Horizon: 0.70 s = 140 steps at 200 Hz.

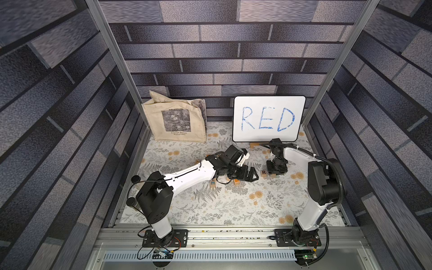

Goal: Assemble the uppercase word "red" with letter blocks
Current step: Adjust the letter block at the center of the board.

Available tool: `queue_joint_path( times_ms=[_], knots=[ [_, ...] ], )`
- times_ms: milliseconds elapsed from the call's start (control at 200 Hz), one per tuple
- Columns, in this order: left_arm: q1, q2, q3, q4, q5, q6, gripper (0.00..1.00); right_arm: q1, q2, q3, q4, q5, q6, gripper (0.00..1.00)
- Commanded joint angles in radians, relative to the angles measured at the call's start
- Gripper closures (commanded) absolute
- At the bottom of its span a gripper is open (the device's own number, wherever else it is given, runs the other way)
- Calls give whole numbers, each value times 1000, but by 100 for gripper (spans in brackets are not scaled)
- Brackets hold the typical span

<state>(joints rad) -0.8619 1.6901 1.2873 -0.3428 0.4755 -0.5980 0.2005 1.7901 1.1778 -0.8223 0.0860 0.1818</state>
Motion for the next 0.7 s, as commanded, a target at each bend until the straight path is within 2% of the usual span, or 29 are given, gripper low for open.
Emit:
queue_joint_path(
  times_ms=[0,446,541,696],
  knots=[
    [6,-17,-8,12,20,6,0,-4,-30,36,-49,17,-4,58],
    [33,-58,-2,-17,-4,24,0,-2,-91,104,-142,11,11,56],
    [48,-76,-6,-25,-8,24,0,-2,-110,110,-154,-6,18,52],
    [65,-101,-8,-53,-18,36,0,0,-139,120,-174,-30,30,36]
  ],
)
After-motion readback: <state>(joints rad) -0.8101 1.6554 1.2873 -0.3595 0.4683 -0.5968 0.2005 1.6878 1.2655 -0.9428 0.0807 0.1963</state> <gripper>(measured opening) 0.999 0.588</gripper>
